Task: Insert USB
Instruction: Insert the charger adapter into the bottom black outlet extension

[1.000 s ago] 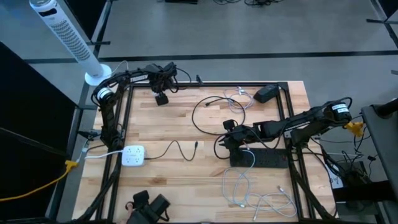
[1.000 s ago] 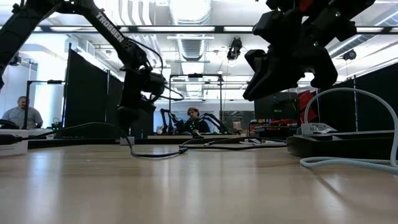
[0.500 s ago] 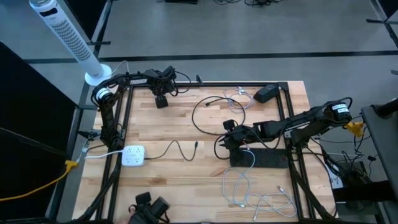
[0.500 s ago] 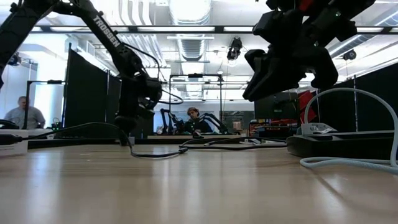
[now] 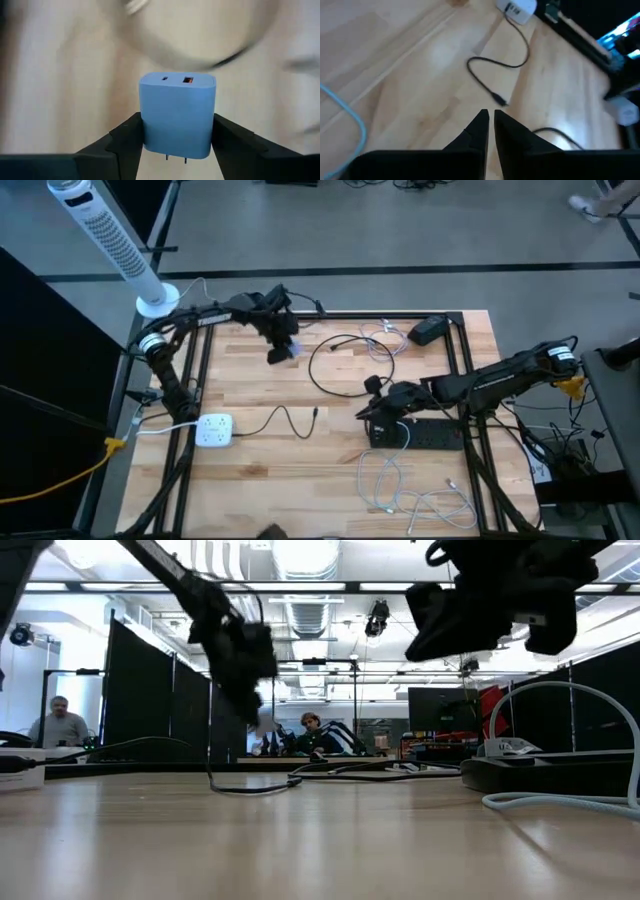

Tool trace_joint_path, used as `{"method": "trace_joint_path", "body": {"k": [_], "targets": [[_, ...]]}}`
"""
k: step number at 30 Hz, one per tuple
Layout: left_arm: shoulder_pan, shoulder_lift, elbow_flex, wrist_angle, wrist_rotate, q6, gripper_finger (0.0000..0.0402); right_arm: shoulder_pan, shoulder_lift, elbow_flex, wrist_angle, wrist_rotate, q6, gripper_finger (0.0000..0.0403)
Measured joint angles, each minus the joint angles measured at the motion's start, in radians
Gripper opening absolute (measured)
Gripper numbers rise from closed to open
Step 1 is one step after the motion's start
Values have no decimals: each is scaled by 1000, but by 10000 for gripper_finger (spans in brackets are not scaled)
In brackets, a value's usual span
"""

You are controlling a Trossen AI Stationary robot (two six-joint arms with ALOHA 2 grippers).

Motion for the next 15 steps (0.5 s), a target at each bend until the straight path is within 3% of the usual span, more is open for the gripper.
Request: {"method": "trace_joint_path", "body": {"k": [3, 7, 15], "targets": [[-93, -33, 0, 21, 86, -20, 196, -22, -10, -1, 17, 11, -52, 9], [-216, -44, 0, 67, 70, -21, 196, -38, -10, 14, 80, 24, -97, 25], [-376, -41, -2, 194, 70, -37, 196, -37, 54, 110, 61, 32, -92, 158]]}}
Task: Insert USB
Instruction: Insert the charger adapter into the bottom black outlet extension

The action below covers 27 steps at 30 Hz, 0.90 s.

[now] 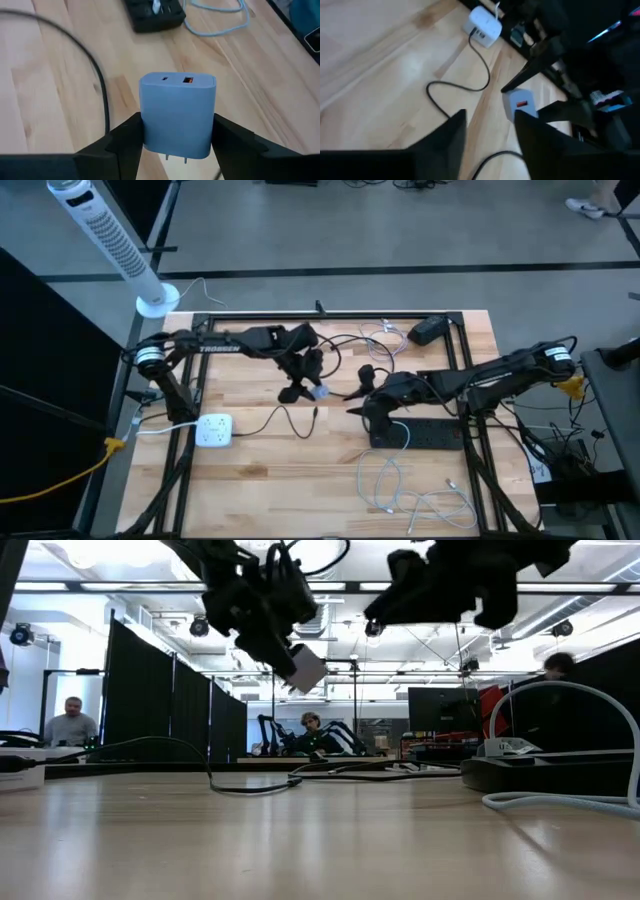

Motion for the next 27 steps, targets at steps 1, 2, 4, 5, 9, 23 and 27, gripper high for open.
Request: {"method": "trace_joint_path", "body": {"k": [1, 2, 4, 5, 9, 23, 27], "targets": [[-6, 0, 0, 19, 0, -7, 196, 0, 14, 8, -5, 1, -7, 175], [-13, 0, 0, 31, 2, -14, 196, 0, 28, 18, -6, 1, -16, 191], [-20, 0, 0, 38, 2, -18, 196, 3, 49, 40, -31, 1, -35, 219], [-22, 0, 0, 42, 2, -19, 196, 3, 60, 53, -47, 3, -38, 231], [-25, 3, 0, 74, 1, -26, 196, 7, 102, 103, -95, 55, -36, 267], [-30, 6, -6, 89, 0, -36, 196, 11, 215, 228, -206, 146, -167, 288], [-31, 6, -11, 91, 4, -42, 196, 26, 205, 241, -208, 241, -176, 279]]}}
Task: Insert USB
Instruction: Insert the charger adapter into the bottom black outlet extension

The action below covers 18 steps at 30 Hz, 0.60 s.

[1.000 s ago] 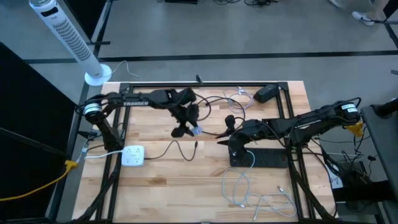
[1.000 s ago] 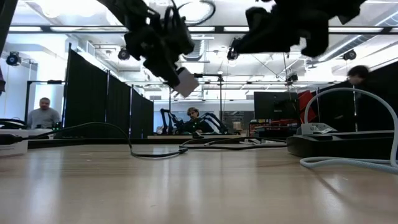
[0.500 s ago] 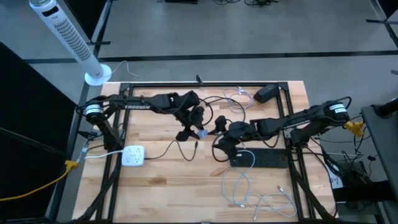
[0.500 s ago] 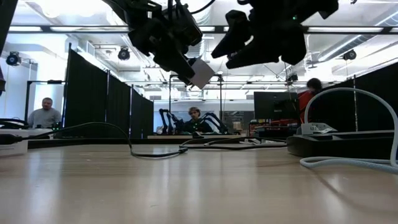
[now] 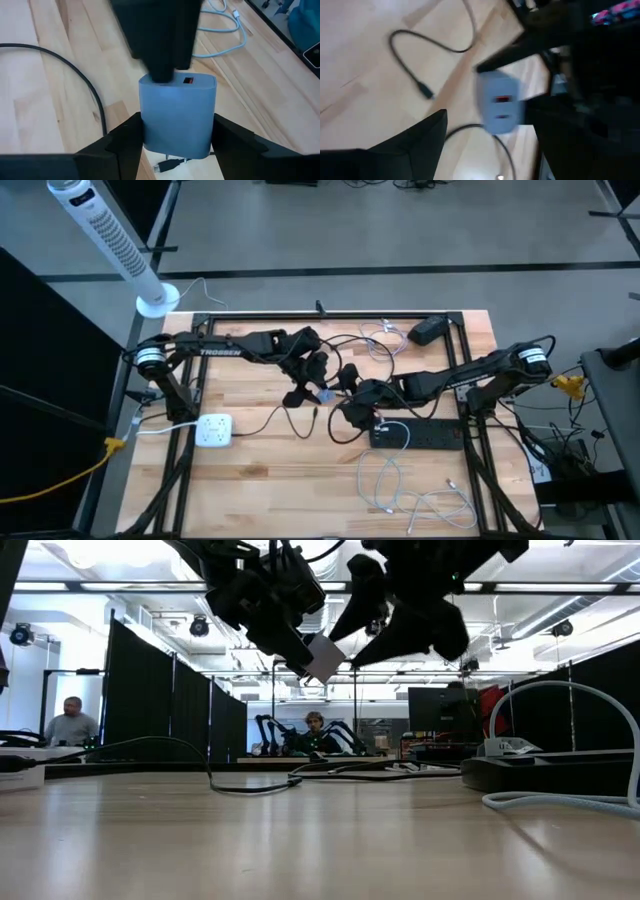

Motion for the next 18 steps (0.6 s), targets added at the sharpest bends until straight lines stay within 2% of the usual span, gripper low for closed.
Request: {"method": "trace_joint_path", "body": {"k": [7, 12, 18], "targets": [[-3, 0, -2, -1, 0, 0, 196, -12, -2, 15, -1, -15, 10, 287], [-9, 0, -2, 1, 0, 0, 196, -19, 14, 15, 2, -77, 5, 294], [-13, 0, -2, 8, 0, 0, 196, -38, 83, 34, 7, -84, -6, 278]]}}
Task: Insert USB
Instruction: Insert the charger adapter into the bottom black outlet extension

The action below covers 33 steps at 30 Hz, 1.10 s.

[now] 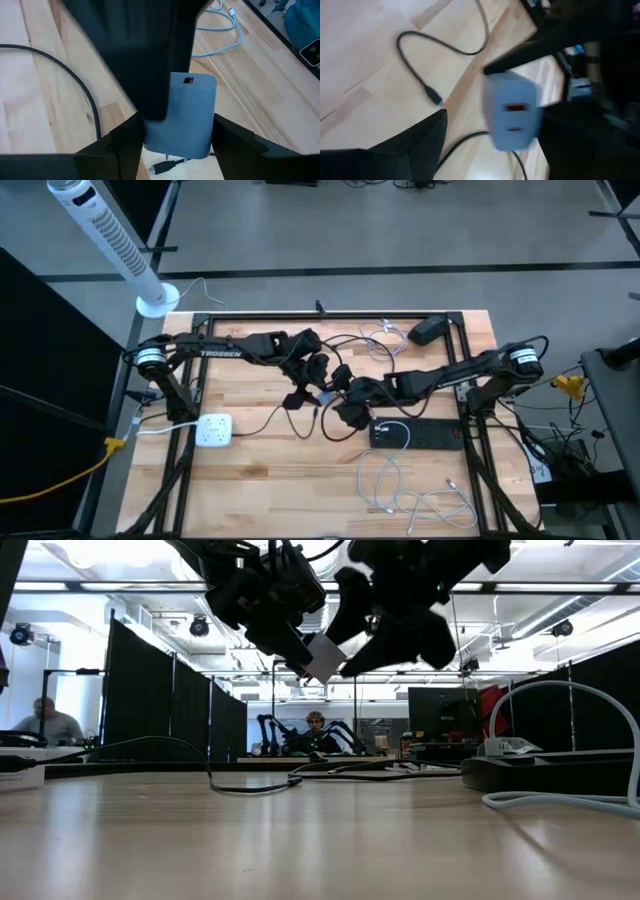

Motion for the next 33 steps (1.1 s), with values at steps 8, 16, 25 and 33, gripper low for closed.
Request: {"method": "trace_joint_path", "body": {"k": [8, 16, 25, 33], "targets": [[0, 0, 0, 0, 0, -10, 196, -6, 62, 60, 1, 2, 2, 222], [-1, 0, -2, -1, -3, -15, 196, -7, 64, 75, -5, 23, -5, 114], [-1, 0, -2, 16, -15, -28, 196, -9, 47, 82, -68, 44, 47, 113], [1, 2, -9, 74, -266, -25, 144, 22, -101, 214, -557, 61, 278, 113]]}}
